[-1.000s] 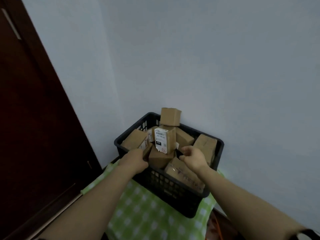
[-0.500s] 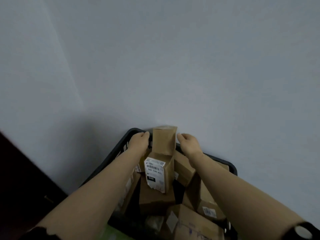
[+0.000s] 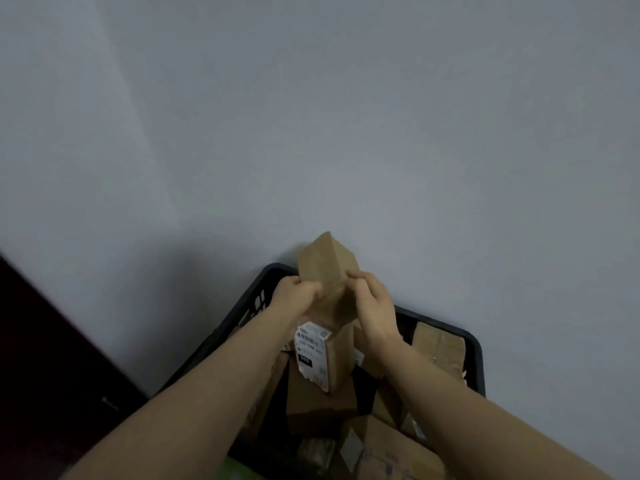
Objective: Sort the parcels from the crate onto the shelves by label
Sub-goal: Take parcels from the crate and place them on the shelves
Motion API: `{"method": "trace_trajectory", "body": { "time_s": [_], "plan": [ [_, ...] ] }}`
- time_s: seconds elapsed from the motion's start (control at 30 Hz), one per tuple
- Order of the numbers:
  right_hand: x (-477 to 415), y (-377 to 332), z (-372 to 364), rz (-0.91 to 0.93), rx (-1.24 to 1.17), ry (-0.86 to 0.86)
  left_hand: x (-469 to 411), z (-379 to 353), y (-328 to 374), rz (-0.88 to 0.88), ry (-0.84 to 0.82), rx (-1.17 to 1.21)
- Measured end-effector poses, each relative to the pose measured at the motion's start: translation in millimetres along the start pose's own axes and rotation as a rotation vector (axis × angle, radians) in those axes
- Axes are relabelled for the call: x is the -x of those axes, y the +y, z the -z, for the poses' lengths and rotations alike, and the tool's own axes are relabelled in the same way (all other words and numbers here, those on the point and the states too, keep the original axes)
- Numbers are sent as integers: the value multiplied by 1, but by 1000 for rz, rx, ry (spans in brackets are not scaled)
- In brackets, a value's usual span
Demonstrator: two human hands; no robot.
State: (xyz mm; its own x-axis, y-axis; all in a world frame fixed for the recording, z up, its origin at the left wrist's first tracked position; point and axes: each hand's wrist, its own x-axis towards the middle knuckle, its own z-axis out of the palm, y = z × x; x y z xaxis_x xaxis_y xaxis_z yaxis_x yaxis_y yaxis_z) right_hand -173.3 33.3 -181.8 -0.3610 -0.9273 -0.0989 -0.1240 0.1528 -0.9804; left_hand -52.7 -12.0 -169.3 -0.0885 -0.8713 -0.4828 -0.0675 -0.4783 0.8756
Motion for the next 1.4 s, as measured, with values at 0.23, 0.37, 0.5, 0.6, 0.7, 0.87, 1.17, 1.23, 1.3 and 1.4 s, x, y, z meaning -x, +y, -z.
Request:
{"method": "trace_trajectory", "body": {
  "time_s": [0.23, 0.37, 0.5, 0.6, 0.7, 0.87, 1.17, 1.23, 1.3, 1.4],
  "plan": [
    [75, -17, 13, 206, 6, -212, 107, 29, -12, -52, 48, 150],
    [131, -31, 22, 119, -107, -383, 185, 50, -35, -61, 227, 201],
    [177, -41, 31, -188, -188, -710, 271, 65, -60, -85, 255, 325],
    [218, -49, 19, -248, -268, -909, 326, 77, -78, -131, 313, 384],
    [264, -58, -3, 74, -185, -862, 376, 93, -91, -186, 509, 333],
    [349, -70, -41, 431, -58, -884, 446, 113, -99, -240, 616, 303],
    [460, -94, -88, 125, -127, -1316, 579, 201, -156, -321, 717, 445],
    [479, -98, -96, 31, -103, -1421, 602, 206, -162, -348, 686, 459],
    [498, -103, -101, -27, -177, -1479, 618, 210, -169, -374, 667, 471],
    [523, -110, -112, -71, -303, -1481, 638, 217, -177, -408, 730, 484]
  ]
}}
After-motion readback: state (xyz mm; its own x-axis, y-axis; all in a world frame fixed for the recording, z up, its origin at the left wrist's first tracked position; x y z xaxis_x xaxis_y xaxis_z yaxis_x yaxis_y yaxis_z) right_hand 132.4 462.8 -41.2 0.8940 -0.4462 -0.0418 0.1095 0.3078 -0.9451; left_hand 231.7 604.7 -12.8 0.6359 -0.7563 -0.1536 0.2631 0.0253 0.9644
